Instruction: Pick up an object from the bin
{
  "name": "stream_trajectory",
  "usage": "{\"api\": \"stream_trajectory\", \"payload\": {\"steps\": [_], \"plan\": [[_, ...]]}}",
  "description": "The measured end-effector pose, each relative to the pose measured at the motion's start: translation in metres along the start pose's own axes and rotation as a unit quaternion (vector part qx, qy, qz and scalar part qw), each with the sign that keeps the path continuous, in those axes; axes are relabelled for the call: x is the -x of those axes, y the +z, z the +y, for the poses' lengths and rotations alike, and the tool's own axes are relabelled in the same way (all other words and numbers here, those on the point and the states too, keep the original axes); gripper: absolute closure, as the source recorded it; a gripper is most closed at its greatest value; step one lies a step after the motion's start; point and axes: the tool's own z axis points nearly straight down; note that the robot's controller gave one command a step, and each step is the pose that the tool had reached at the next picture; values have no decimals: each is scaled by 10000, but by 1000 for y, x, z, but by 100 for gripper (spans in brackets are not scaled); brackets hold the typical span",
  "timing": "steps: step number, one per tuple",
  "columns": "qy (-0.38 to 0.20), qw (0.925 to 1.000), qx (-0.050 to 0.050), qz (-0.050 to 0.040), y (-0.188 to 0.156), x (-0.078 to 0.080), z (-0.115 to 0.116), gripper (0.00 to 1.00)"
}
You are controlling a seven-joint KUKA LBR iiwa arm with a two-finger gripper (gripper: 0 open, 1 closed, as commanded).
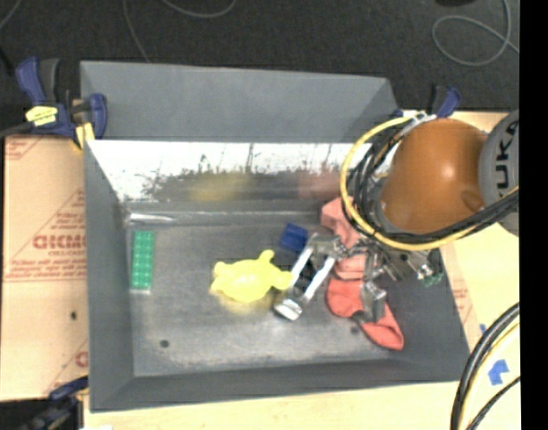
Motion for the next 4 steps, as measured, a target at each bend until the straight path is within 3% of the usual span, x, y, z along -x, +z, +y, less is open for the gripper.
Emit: {"api": "stream_trajectory", "payload": {"steps": [2,3,4], "plan": [[612,9981,2,-8,5,35,16,0],[-689,9976,-6,-14,12,50,31,0],[-705,9975,-28,-69,57,86,26,0]]}}
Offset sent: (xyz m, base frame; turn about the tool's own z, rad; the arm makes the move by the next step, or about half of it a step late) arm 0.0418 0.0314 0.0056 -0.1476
